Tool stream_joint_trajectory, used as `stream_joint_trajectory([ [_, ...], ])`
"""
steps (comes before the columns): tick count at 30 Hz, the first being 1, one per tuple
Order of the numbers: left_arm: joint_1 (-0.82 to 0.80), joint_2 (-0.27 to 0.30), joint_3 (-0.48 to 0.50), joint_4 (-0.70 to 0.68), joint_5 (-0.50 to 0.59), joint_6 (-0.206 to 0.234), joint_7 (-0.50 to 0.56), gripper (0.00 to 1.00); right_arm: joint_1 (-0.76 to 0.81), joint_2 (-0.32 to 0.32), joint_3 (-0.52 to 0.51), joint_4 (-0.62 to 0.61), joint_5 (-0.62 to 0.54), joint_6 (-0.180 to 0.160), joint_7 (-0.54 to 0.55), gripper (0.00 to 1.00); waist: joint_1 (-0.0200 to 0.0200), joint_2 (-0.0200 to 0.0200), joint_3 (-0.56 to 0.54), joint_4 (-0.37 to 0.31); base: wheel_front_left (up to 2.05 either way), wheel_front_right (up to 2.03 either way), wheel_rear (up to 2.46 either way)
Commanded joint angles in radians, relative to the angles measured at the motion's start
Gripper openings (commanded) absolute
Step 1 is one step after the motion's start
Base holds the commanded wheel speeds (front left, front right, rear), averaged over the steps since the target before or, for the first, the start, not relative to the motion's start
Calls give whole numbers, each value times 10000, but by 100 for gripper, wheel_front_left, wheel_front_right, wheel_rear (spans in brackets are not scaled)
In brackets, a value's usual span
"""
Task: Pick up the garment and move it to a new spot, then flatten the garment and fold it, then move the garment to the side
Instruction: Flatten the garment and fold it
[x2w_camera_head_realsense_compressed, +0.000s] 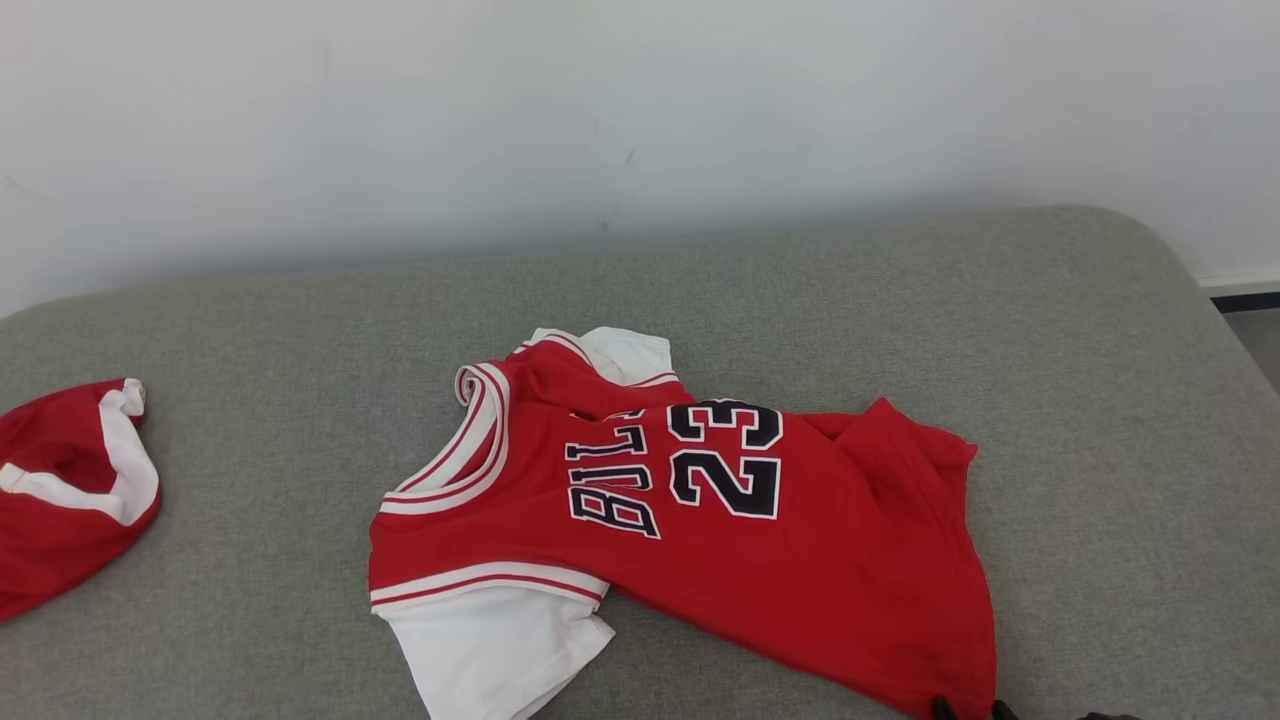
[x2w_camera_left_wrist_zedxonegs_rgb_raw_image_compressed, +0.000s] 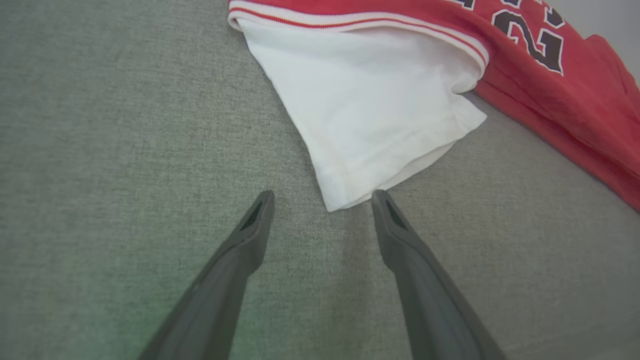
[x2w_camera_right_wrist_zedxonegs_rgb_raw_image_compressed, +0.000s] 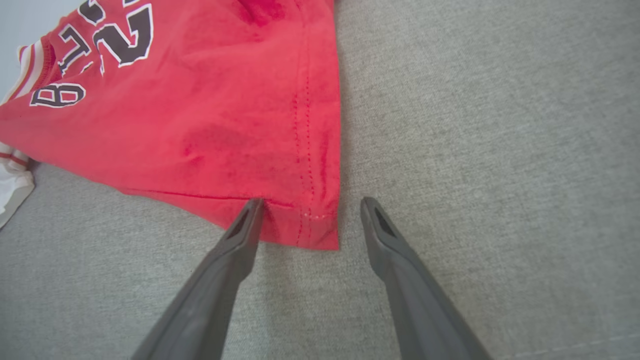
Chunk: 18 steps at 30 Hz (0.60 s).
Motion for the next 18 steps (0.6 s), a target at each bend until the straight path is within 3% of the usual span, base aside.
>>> stream_joint_trajectory([
  [1,-130,7,-2,24,-36,-45,-33,100,-141,-44,46,54,86,-24,-73,100,0,0,32,14,0,0,0],
  [10,-493,7,-211,482,-590,-118,-31,97,-448,-79,429,460,271,-24,-277,100,0,0,108,20,0,0,0],
  [11,-528,7,-253,586,-731,-130,-31,76,-480,-90,473,491,291,-24,-298,83,0,0,113,21,0,0,0],
  [12,-582,7,-301,698,-871,-139,-30,34,-507,-95,520,518,312,-24,-325,45,0,0,121,21,0,0,0],
  [13,-650,6,-355,774,-987,-151,-26,2,-529,-108,589,528,315,-24,-347,30,0,0,127,19,0,0,0],
  [14,-717,-1,-416,859,-1054,-162,-25,0,-551,-126,647,514,288,-24,-385,0,0,0,143,17,0,0,0],
  [18,-887,2,-646,980,-1378,-148,-25,0,-572,-271,658,388,193,-24,-504,0,0,0,191,21,0,0,0],
])
